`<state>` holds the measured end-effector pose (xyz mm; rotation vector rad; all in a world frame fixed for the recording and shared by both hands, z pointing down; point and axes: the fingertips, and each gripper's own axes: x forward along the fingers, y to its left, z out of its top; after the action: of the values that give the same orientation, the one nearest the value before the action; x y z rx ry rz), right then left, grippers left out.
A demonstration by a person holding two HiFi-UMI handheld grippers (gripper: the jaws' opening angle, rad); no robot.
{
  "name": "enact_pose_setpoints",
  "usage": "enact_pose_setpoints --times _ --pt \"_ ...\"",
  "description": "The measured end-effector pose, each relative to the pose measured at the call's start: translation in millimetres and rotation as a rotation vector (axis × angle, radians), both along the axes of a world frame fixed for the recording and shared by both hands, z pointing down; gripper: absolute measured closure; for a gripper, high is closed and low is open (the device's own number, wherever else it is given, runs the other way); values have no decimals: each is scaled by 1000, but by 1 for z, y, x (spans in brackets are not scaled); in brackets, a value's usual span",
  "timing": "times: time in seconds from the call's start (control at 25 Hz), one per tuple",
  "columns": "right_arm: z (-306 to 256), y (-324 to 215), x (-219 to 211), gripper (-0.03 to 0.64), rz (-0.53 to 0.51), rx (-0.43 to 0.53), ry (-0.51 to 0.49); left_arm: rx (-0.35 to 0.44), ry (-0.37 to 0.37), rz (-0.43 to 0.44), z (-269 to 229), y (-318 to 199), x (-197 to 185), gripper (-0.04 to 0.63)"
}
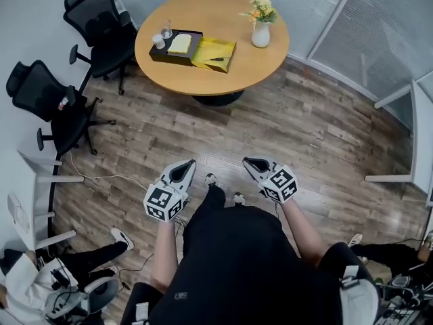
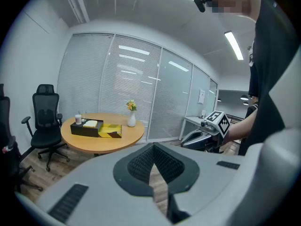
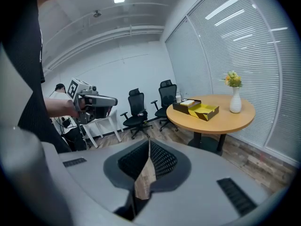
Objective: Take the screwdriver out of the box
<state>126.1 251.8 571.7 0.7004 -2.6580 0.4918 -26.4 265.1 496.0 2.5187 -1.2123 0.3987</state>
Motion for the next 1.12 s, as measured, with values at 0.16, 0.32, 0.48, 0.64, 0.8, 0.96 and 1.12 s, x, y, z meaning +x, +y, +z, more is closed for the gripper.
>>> enact_pose_setpoints --times 0.16,0.32,0.48,0.64,0.8,0.96,1.12 --pt "4 -30 -10 609 16 -11 8 -3 11 7 1 -35 -12 589" --pt "5 -50 -27 609 27 -13 20 -7 22 22 3 -56 -27 589" --pt "1 -66 -46 609 48 -7 23 -18 37 40 6 -73 -44 589" --pt "0 -77 -63 609 62 -4 27 -18 55 58 8 -87 -58 589" --pt "1 -85 -76 609 86 -9 35 -22 64 86 9 -102 -69 589" --pt "5 -94 -88 609 114 -13 37 -31 67 107 13 -112 -84 589" --pt "5 -100 -97 609 141 -14 30 -36 63 129 16 -120 -93 589"
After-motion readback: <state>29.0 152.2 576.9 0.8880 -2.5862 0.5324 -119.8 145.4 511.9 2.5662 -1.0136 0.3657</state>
